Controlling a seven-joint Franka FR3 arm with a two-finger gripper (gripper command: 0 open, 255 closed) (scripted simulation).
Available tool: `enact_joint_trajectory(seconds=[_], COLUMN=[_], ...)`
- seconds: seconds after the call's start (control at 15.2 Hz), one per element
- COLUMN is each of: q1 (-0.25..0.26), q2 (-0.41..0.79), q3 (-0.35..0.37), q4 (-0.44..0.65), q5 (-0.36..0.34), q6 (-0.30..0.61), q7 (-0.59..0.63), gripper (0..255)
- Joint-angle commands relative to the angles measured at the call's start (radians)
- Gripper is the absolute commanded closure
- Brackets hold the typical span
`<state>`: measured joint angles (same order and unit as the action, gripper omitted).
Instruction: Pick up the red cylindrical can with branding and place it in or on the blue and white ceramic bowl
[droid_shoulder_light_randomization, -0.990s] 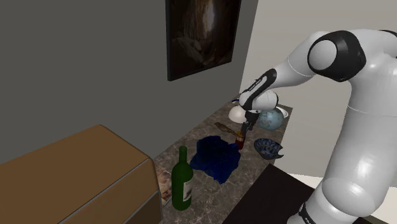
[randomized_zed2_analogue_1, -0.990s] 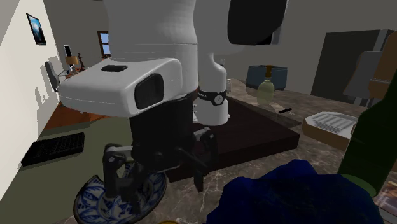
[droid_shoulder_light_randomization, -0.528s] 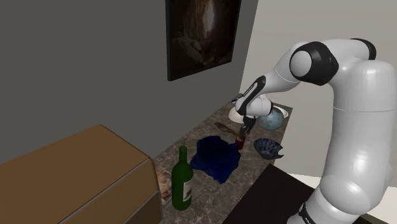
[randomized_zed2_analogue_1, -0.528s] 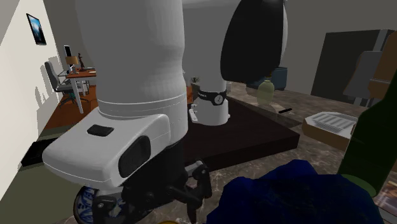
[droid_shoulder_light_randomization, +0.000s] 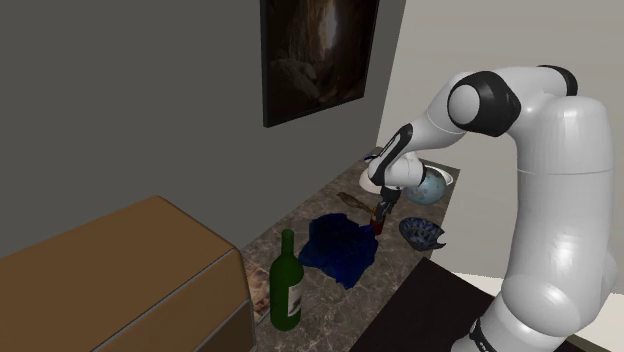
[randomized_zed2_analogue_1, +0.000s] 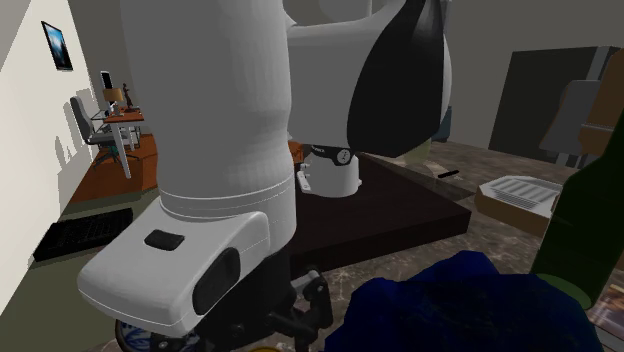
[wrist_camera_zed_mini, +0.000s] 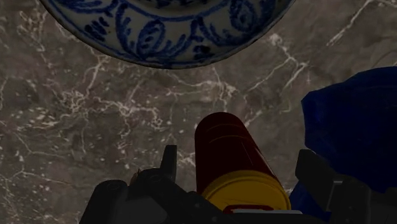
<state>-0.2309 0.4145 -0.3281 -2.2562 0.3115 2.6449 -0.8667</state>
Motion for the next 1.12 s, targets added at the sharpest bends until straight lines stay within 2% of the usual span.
enact_joint_trajectory(seconds=[0.0,0.07,0.13,0.73,1.06], q1=[0.0,0.0,0.0,0.0,0.023], q2=[0.0,0.0,0.0,0.0,-0.062], q3=[0.0,0.0,0.0,0.0,-0.031], q4=[0.0,0.0,0.0,0.0,-0.008], q5=[0.0,0.0,0.0,0.0,-0.043], q6=[0.0,0.0,0.0,0.0,-0.051], q7=[0.0,0.0,0.0,0.0,0.032], gripper=[0,0,255,255,255])
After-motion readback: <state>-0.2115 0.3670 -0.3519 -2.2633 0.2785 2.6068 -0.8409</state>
